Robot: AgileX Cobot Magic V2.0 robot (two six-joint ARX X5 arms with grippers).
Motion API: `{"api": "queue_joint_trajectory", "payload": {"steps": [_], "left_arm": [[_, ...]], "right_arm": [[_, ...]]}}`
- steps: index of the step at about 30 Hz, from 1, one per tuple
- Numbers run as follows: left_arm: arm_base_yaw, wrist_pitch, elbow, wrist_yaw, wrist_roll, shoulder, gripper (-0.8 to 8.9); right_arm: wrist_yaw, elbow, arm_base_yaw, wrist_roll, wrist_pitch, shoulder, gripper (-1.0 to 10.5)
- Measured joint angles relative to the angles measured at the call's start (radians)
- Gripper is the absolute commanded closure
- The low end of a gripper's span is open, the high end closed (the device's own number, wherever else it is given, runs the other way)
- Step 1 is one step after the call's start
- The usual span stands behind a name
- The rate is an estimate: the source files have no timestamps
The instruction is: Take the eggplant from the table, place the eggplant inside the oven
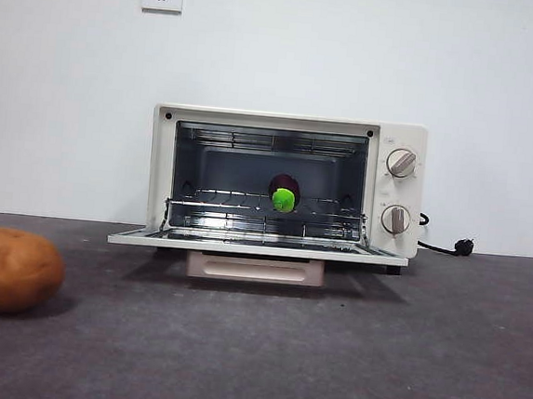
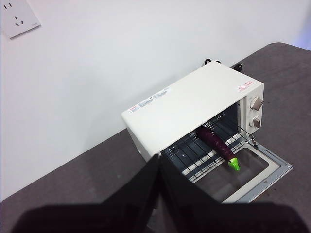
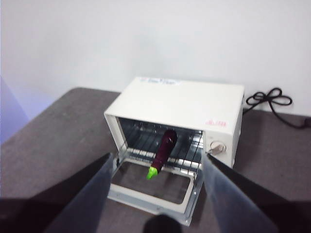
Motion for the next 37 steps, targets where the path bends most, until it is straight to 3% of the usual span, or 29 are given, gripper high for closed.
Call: {"api": "queue_joint_trajectory", "payload": {"steps": [5, 14, 19, 24, 32, 37], "left_arm": [[0.0, 0.0, 0.0, 0.0, 0.0, 0.0, 8.19], [0.0, 0.001, -0.003, 0.0, 0.0, 0.014, 8.19], [0.037, 0.038, -0.107, 0.013, 0.0, 0.02, 8.19], [0.16, 0.137, -0.294, 0.147, -0.004, 0.024, 8.19], [0.418, 0.36, -0.643, 0.463, -0.053, 0.065, 8.19], [0.489, 0.471, -0.799, 0.587, -0.091, 0.161, 8.19]], "right_arm": [[0.008, 0.054, 0.0, -0.018, -0.016, -0.01, 9.6], [0.002, 0.087, 0.0, -0.052, -0.089, -0.01, 9.6], [-0.013, 0.087, 0.002, -0.052, -0.102, -0.01, 9.6], [-0.014, 0.088, 0.019, -0.052, -0.139, -0.017, 9.6], [-0.011, 0.095, 0.02, -0.053, -0.219, -0.038, 9.6], [-0.01, 0.097, 0.02, -0.053, -0.275, -0.053, 9.6]]}}
